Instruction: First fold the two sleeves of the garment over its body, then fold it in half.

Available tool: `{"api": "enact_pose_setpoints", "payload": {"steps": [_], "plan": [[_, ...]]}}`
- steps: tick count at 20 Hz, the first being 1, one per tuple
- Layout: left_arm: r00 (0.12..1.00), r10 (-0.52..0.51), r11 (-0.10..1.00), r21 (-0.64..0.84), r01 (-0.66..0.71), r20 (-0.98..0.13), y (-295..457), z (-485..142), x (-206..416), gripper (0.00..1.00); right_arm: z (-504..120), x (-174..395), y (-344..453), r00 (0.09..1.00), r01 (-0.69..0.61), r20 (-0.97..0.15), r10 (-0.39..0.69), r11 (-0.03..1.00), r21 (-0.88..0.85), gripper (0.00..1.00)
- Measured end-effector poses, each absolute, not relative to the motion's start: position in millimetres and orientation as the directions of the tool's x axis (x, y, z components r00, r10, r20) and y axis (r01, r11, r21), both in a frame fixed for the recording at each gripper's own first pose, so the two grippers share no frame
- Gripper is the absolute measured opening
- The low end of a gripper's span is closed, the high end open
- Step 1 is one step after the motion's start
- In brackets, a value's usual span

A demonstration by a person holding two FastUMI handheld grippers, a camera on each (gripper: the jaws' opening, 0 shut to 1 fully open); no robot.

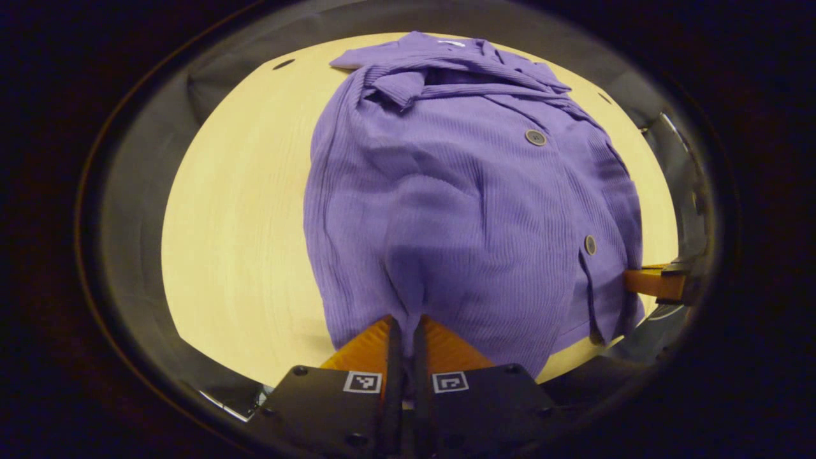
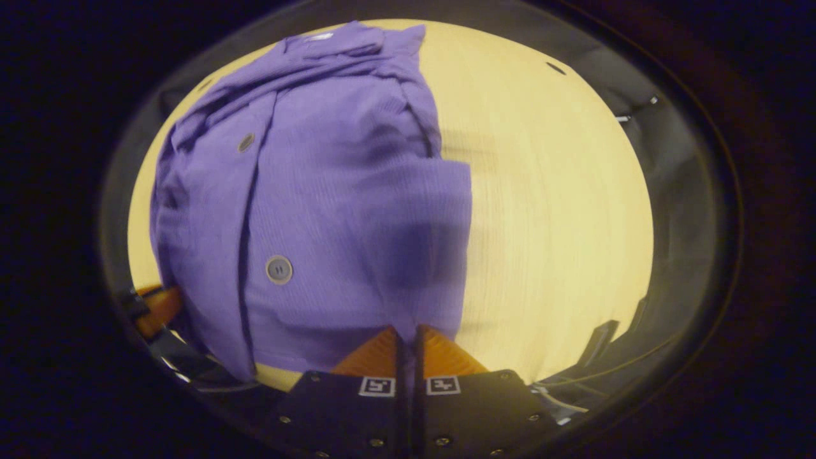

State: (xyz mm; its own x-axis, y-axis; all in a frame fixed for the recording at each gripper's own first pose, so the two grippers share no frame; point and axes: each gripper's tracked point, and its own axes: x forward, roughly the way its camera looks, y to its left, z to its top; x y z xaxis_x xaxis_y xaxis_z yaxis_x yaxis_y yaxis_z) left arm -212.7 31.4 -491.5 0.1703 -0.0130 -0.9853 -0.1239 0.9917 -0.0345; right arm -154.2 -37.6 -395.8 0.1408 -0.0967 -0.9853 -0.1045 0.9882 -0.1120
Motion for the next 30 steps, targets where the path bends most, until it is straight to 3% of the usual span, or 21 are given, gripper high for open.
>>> {"api": "enact_pose_setpoints", "payload": {"steps": [1,7,11,24,30], "plan": [[0.181,-0.015,0.992,-0.038,-0.123,-0.983,33,-491,-210,0.07,-396,-153,-39,0.163,-0.102,-0.983,-0.084,0.990,-0.101,0.03],[0.254,-0.068,0.975,-0.119,-0.188,-0.965,34,-486,-200,0.07,-385,-151,-33,0.193,0.014,-0.981,0.030,0.999,0.033,0.01],[0.322,-0.074,0.972,-0.140,-0.187,-0.944,38,-469,-184,0.06,-366,-132,-15,0.268,0.058,-0.956,0.118,0.989,0.138,0.01],[0.577,-0.027,0.973,-0.153,-0.171,-0.816,75,-393,-28,0.07,-292,17,41,0.514,-0.085,-0.819,0.255,0.965,0.247,0.01],[0.638,-0.014,0.961,-0.186,-0.204,-0.770,95,-380,53,0.07,-282,91,52,0.578,-0.058,-0.769,0.275,0.953,0.297,0.01]]}}
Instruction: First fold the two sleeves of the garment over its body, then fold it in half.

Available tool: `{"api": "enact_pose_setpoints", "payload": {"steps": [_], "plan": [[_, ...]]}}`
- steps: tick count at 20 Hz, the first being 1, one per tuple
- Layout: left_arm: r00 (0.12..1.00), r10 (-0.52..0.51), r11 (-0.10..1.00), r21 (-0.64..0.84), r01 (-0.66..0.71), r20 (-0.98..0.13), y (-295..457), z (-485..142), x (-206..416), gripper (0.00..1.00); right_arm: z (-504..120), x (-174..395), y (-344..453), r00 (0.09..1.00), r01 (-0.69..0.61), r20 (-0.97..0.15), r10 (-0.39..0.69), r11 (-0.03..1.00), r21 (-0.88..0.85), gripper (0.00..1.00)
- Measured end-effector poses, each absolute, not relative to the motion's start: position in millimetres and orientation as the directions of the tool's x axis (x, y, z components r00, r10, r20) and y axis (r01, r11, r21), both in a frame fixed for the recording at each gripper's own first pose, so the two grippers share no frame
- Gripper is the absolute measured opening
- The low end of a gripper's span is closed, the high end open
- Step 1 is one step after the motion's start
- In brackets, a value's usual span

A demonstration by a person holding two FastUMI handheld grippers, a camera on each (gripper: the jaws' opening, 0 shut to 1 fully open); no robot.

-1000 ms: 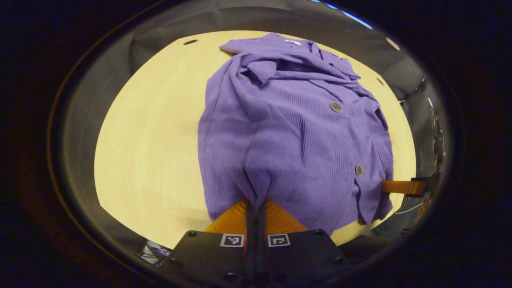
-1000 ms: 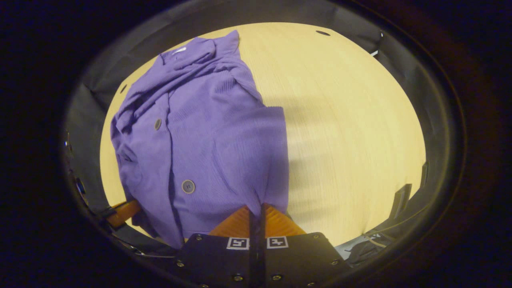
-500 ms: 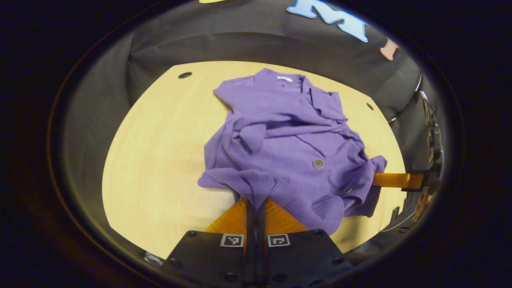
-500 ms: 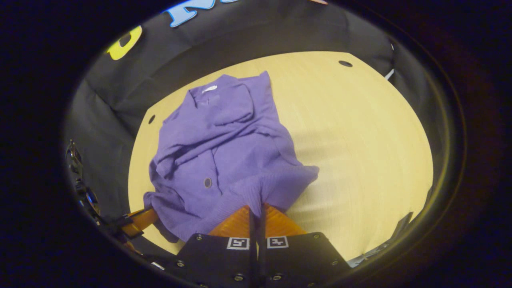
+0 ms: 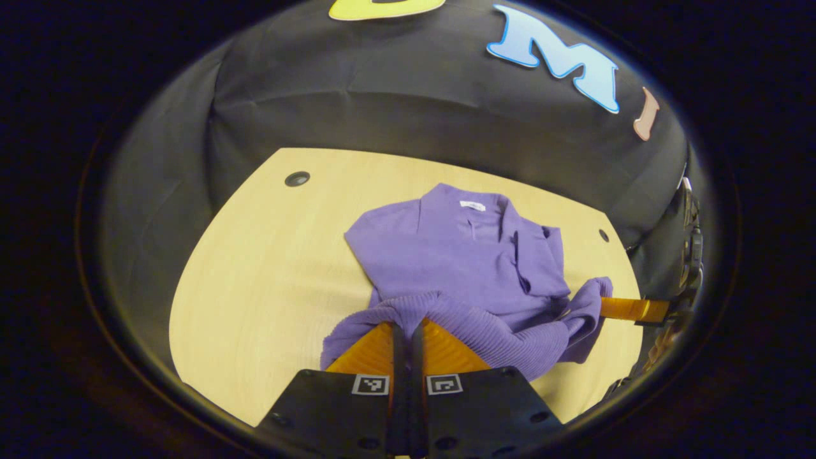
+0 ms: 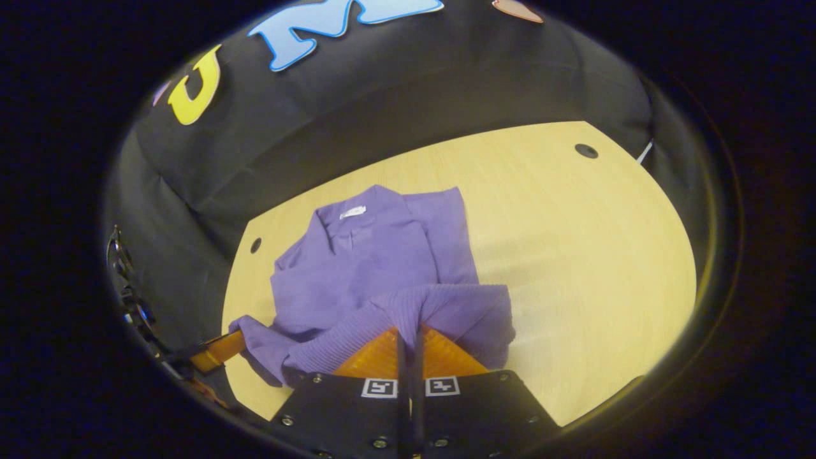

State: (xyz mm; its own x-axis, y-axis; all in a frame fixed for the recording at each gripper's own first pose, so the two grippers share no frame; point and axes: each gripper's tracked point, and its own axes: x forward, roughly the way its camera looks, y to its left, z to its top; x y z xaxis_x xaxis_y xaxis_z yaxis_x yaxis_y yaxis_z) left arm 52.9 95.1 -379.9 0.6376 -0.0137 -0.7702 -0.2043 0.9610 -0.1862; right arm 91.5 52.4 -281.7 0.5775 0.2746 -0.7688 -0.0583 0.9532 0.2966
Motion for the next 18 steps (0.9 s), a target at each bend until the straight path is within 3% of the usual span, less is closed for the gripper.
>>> {"api": "enact_pose_setpoints", "payload": {"steps": [18], "plan": [[0.771,0.053,0.941,-0.228,-0.252,-0.635,130,-363,234,0.07,-267,250,68,0.701,0.008,-0.660,0.271,0.922,0.388,0.01]]}}
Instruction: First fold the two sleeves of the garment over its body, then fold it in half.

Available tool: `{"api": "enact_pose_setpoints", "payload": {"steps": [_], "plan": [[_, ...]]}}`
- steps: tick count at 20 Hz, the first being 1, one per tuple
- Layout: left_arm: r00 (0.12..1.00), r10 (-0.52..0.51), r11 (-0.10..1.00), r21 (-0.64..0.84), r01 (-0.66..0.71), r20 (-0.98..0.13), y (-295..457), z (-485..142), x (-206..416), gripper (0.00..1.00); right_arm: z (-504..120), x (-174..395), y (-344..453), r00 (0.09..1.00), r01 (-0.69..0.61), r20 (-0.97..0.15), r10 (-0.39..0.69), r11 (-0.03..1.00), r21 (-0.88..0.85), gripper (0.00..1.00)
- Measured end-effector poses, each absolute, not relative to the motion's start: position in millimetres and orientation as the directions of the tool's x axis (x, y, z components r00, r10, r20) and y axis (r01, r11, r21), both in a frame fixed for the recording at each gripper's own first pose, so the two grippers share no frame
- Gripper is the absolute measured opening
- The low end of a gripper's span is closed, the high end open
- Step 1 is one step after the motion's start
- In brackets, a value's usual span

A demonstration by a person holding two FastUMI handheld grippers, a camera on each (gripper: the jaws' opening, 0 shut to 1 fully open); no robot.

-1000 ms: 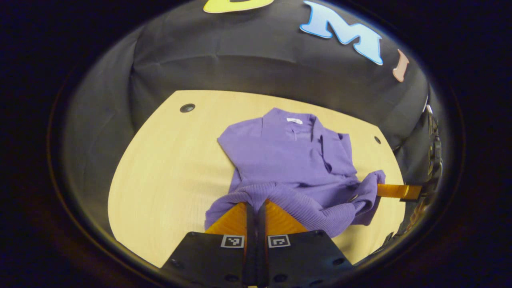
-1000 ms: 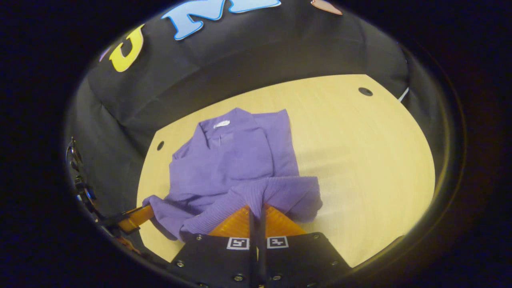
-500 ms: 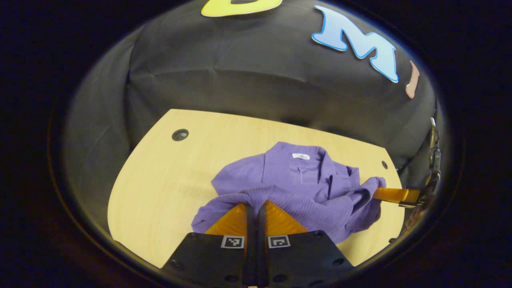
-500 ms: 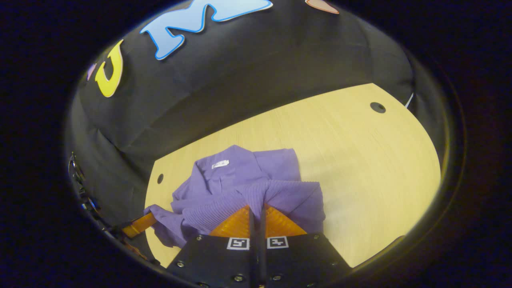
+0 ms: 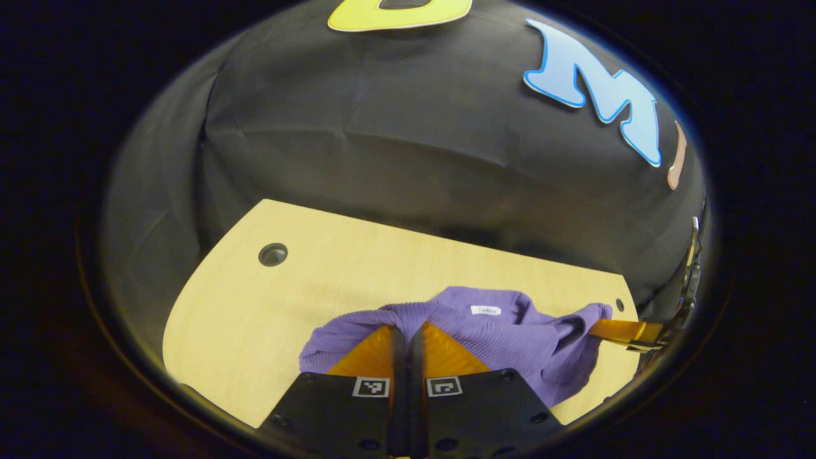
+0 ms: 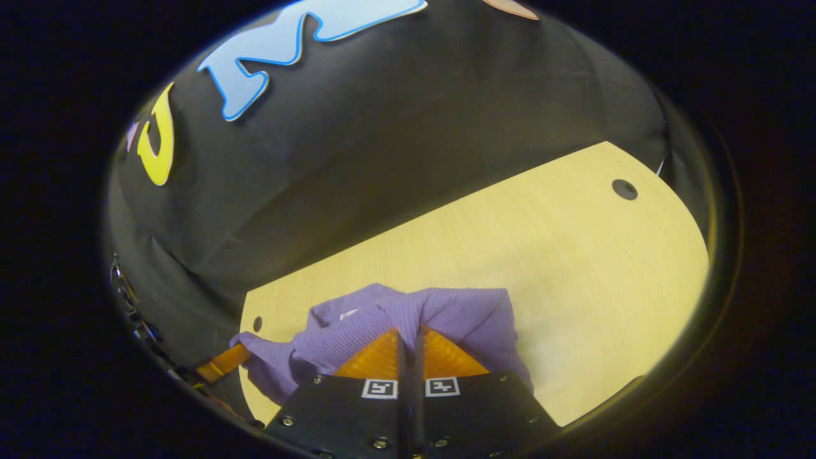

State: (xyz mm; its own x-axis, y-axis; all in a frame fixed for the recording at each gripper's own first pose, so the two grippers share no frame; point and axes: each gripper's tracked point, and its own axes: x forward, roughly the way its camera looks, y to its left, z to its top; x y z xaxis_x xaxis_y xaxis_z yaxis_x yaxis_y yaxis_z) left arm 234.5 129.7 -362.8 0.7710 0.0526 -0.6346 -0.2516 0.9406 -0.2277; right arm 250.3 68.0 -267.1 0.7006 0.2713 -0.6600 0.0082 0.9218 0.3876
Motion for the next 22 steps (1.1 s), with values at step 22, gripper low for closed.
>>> {"api": "enact_pose_setpoints", "payload": {"steps": [22], "plan": [[0.703,0.139,0.942,-0.127,-0.312,-0.698,136,-472,284,0.07,-354,300,77,0.677,0.034,-0.679,0.284,0.909,0.415,0.04]]}}
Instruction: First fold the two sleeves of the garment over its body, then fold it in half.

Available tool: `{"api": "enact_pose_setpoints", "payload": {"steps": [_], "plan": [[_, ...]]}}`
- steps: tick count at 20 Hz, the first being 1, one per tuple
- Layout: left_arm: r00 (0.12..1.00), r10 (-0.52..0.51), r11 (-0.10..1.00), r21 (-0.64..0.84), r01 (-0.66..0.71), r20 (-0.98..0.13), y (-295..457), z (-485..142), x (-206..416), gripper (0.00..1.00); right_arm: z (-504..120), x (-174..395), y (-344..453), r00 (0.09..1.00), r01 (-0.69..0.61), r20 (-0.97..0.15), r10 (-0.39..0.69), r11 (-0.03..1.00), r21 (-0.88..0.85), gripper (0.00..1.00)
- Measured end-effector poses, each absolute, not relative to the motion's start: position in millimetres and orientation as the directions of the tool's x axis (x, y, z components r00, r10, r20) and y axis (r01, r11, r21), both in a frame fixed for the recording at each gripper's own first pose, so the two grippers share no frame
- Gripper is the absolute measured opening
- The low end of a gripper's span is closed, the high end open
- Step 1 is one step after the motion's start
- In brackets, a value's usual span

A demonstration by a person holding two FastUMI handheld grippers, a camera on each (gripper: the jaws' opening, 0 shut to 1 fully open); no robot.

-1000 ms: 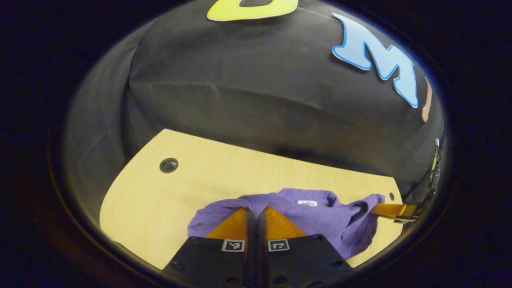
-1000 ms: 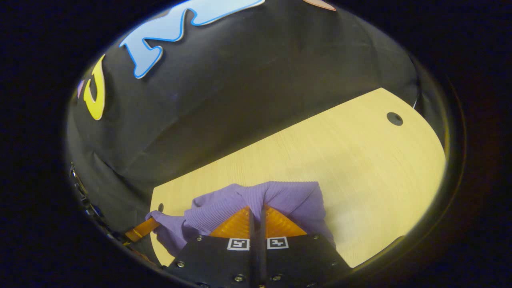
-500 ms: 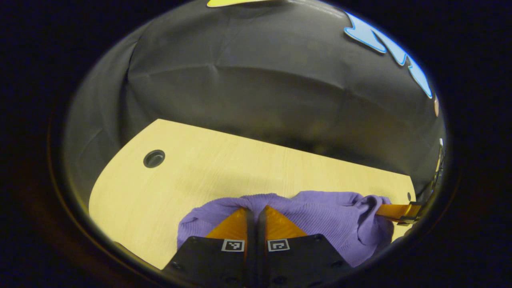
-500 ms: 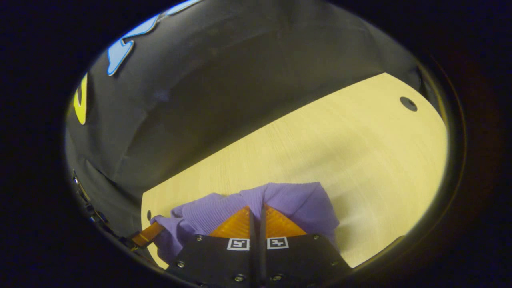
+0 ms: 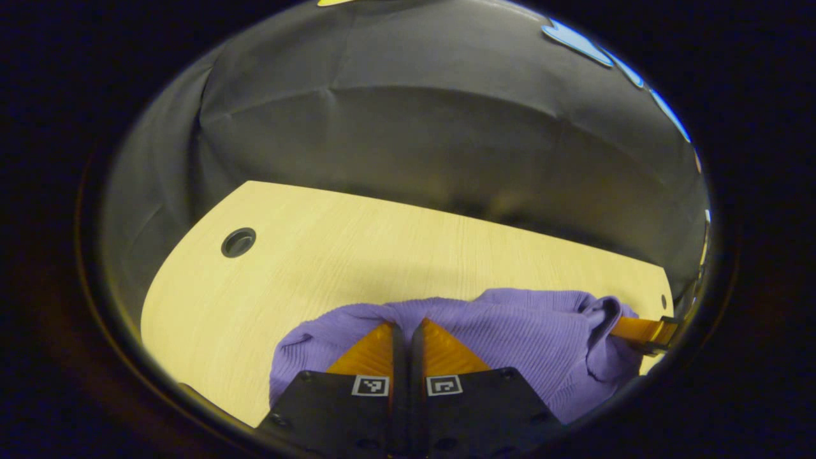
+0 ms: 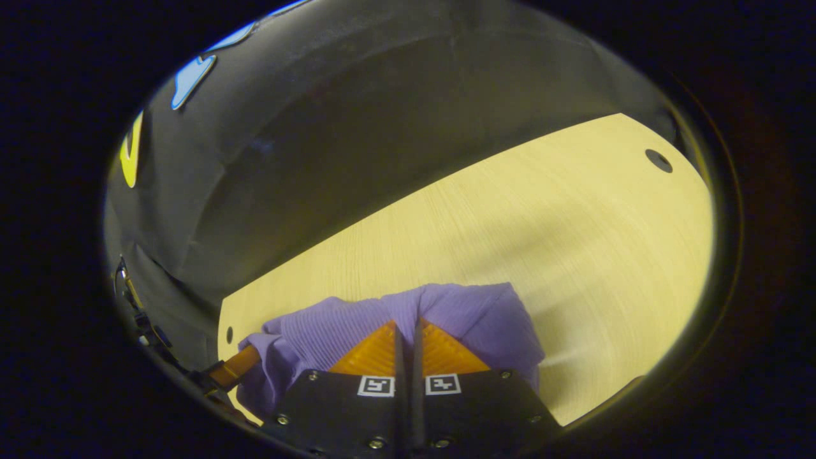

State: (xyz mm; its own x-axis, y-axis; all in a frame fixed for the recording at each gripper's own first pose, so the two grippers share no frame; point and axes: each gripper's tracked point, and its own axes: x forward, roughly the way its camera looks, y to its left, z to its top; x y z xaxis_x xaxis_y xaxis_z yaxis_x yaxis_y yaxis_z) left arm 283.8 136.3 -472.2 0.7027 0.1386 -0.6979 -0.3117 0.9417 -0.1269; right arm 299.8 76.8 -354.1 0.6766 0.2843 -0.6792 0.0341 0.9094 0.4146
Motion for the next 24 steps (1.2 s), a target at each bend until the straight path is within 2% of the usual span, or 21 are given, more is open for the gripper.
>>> {"api": "enact_pose_setpoints", "payload": {"steps": [1,3,4,5,6,9,10,18,24], "plan": [[0.702,0.143,0.944,-0.117,-0.309,-0.698,136,-473,284,0.07,-361,295,77,0.659,0.045,-0.692,0.294,0.903,0.426,0.04],[0.701,0.141,0.946,-0.114,-0.304,-0.699,136,-474,284,0.13,-356,297,77,0.665,0.049,-0.668,0.335,0.872,0.487,0.20],[0.702,0.139,0.945,-0.119,-0.306,-0.698,135,-472,284,0.19,-356,297,75,0.663,0.064,-0.666,0.341,0.861,0.505,0.24],[0.704,0.133,0.943,-0.129,-0.306,-0.697,135,-471,283,0.24,-351,297,68,0.668,0.071,-0.664,0.336,0.859,0.507,0.34],[0.712,0.128,0.942,-0.140,-0.305,-0.691,135,-467,283,0.24,-343,297,68,0.679,0.060,-0.653,0.337,0.860,0.506,0.37],[0.751,0.128,0.946,-0.147,-0.288,-0.647,134,-445,280,0.70,-314,295,68,0.741,0.001,-0.595,0.309,0.887,0.462,0.78],[0.769,0.136,0.949,-0.142,-0.282,-0.624,135,-432,279,0.77,-302,293,64,0.762,-0.017,-0.577,0.294,0.900,0.437,0.80],[0.887,0.135,0.969,-0.127,-0.211,-0.441,118,-289,251,0.75,-172,259,51,0.888,-0.105,-0.387,0.249,0.928,0.357,0.82],[0.957,0.097,0.986,-0.103,-0.130,-0.273,85,-172,208,0.76,-72,201,47,0.941,-0.196,-0.228,0.250,0.952,0.233,0.81]]}}
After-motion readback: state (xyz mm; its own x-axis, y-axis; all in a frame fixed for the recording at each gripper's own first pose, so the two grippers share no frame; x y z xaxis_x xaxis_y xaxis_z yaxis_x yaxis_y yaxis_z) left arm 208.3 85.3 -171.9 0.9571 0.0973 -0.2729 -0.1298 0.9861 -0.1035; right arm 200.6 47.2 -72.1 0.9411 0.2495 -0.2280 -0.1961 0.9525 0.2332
